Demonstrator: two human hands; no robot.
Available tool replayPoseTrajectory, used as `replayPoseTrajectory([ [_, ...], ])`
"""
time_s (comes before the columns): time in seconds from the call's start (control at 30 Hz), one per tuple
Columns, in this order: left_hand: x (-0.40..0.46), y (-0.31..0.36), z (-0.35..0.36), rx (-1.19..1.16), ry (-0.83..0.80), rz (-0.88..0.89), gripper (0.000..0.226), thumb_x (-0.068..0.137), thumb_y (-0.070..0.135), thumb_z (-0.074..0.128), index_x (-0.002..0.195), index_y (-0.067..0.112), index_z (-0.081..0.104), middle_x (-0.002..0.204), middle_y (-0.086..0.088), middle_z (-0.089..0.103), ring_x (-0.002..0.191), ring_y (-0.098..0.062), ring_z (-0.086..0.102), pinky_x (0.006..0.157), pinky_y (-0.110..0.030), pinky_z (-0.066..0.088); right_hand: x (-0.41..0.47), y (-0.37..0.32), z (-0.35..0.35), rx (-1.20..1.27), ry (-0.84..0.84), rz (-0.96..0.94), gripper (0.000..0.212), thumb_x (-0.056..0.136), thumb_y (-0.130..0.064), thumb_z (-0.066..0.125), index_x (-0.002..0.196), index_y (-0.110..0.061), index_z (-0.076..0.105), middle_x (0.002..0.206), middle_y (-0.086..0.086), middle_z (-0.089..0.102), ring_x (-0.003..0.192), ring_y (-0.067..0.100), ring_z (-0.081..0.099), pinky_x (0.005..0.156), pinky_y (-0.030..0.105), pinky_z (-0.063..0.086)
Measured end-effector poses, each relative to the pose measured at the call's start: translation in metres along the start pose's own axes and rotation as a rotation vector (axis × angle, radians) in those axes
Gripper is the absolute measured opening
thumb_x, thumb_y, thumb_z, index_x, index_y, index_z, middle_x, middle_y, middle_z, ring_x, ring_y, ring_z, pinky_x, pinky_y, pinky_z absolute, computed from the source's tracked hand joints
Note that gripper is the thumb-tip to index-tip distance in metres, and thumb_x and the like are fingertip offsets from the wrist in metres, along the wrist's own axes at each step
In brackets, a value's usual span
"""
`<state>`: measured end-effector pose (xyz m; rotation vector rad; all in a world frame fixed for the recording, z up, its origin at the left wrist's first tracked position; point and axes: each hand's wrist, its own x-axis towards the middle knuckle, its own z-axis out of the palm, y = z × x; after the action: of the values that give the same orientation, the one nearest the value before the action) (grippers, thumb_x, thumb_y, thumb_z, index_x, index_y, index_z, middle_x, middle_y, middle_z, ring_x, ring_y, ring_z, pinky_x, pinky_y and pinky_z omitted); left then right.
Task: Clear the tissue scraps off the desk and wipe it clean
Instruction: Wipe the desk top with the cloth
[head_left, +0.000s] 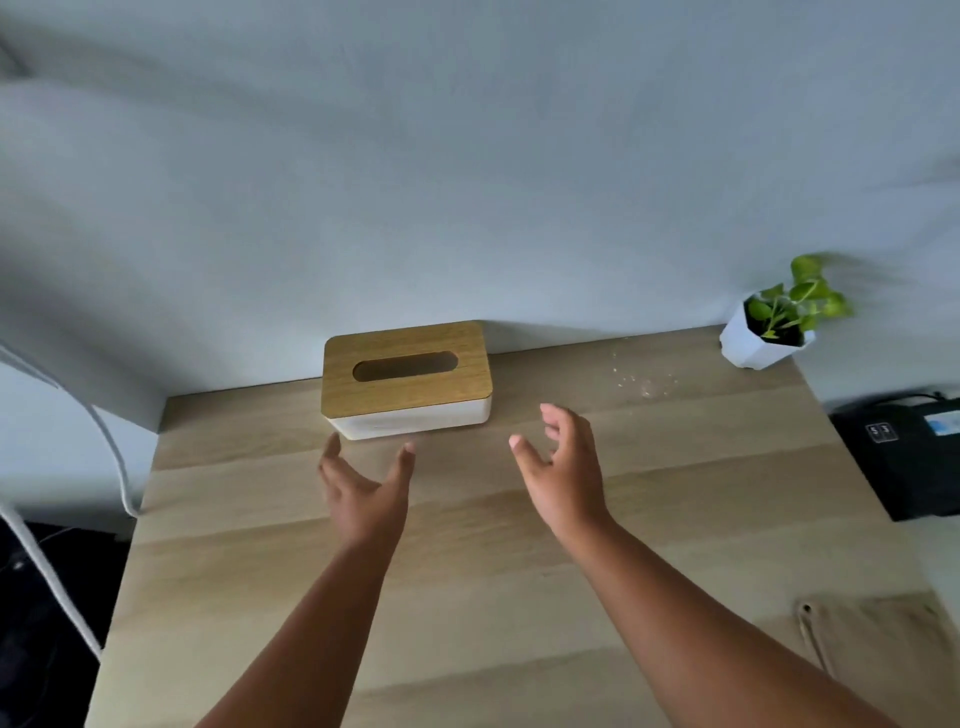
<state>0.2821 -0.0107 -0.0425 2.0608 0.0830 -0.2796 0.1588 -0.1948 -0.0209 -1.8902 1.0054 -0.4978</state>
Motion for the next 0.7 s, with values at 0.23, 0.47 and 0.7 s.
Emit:
replayPoseTrajectory([
  [0.23, -0.075, -0.015, 0.021, 0.193, -0.110, 0.169, 0.083, 0.081, 0.052, 0.080, 0.146, 0.018, 0.040, 0.144, -0.007, 0.047, 0.138, -0.029, 0.038, 0.112, -0.044, 0.033, -0.054, 0.057, -0.068, -0.190, 0.049, -0.003, 0.043, 0.088, -0.019, 0.079, 0.127, -0.012, 0.065, 0.120, 0.004, 0.059, 0.107, 0.023, 0.062, 0.096, 0.043, 0.054],
  [0.47, -0.126, -0.036, 0.040, 0.573, -0.373, 0.586, 0.087, 0.082, 0.053, 0.078, 0.150, 0.009, 0.046, 0.152, -0.010, 0.047, 0.142, -0.033, 0.041, 0.120, -0.053, 0.033, -0.098, 0.114, -0.128, -0.432, 0.142, -0.096, 0.036, 0.079, -0.006, 0.083, 0.113, -0.007, 0.071, 0.109, 0.013, 0.067, 0.103, 0.037, 0.064, 0.094, 0.044, 0.053],
  [0.7, -0.142, -0.050, 0.060, 0.746, -0.345, 0.651, 0.092, 0.081, 0.073, 0.050, 0.149, 0.011, 0.049, 0.158, -0.012, 0.043, 0.151, -0.033, 0.030, 0.126, -0.057, 0.016, -0.124, 0.165, -0.202, -0.492, 0.136, -0.101, 0.035, 0.080, -0.010, 0.081, 0.114, -0.011, 0.070, 0.117, 0.009, 0.065, 0.110, 0.030, 0.060, 0.096, 0.042, 0.049],
])
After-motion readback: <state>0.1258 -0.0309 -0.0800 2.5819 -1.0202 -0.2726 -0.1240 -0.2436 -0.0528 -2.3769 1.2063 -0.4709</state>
